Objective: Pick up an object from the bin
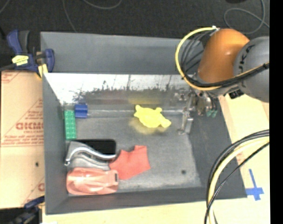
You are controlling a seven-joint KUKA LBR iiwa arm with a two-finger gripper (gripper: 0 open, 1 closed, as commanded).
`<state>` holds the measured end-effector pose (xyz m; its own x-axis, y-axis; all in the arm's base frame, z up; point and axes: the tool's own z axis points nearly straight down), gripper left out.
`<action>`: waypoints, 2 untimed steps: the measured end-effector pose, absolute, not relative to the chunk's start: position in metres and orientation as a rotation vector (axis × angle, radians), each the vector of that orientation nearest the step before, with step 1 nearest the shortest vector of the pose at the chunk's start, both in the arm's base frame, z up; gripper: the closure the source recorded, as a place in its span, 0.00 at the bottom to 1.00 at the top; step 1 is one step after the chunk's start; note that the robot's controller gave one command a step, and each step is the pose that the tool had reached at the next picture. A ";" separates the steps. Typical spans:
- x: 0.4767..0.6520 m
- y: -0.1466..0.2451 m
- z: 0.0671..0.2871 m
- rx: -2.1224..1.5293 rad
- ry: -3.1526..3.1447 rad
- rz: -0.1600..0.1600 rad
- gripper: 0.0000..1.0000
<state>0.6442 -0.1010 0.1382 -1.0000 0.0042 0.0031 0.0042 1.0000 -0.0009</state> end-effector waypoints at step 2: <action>0.647 -0.068 0.104 -0.239 -3.144 0.004 0.00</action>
Offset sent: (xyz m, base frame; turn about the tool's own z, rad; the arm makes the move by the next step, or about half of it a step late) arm -0.0010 0.0611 -0.0682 0.2318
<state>0.6470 -0.0684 0.1036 -0.9885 0.1508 -0.0116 0.1509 0.9886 -0.0015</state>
